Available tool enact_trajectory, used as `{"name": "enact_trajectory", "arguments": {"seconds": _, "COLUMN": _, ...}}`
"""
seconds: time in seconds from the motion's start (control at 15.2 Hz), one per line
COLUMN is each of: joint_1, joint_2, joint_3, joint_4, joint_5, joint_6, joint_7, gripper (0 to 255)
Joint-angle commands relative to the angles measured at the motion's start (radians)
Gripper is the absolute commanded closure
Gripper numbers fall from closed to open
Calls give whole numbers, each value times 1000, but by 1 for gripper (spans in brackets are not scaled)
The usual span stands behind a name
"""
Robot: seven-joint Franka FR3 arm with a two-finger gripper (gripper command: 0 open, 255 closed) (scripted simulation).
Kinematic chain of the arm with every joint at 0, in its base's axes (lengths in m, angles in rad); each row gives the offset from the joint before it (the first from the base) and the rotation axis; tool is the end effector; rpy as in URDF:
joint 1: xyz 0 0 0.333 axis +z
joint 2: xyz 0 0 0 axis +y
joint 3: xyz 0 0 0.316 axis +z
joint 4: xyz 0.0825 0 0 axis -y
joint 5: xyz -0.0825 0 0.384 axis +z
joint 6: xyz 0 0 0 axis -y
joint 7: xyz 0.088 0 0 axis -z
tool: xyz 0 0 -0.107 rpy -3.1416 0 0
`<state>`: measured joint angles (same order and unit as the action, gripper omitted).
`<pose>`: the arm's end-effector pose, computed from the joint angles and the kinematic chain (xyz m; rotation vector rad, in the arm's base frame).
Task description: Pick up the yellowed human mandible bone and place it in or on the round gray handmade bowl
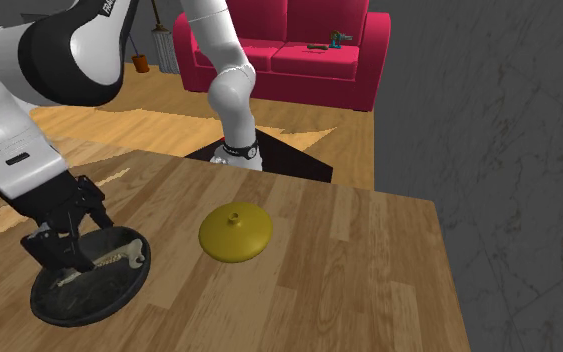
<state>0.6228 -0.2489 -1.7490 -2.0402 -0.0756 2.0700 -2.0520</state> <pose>0.2147 -0.5156 0.4161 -2.7703 -1.4399 -0.2801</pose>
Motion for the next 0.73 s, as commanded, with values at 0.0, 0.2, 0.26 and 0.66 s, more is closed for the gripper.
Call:
{"name": "enact_trajectory", "arguments": {"seconds": 0.0, "joint_1": -64, "joint_2": 36, "joint_3": 54, "joint_4": 28, "joint_5": 39, "joint_6": -47, "joint_7": -28, "gripper": 0}}
{"name": "enact_trajectory", "arguments": {"seconds": 0.2, "joint_1": -128, "joint_2": 64, "joint_3": 108, "joint_4": 71, "joint_5": 69, "joint_6": -105, "joint_7": -50, "gripper": 0}}
{"name": "enact_trajectory", "arguments": {"seconds": 0.26, "joint_1": -128, "joint_2": 63, "joint_3": 108, "joint_4": 71, "joint_5": 68, "joint_6": -105, "joint_7": -49, "gripper": 0}}
{"name": "enact_trajectory", "arguments": {"seconds": 0.66, "joint_1": -128, "joint_2": 63, "joint_3": 108, "joint_4": 71, "joint_5": 68, "joint_6": -105, "joint_7": -49, "gripper": 0}}
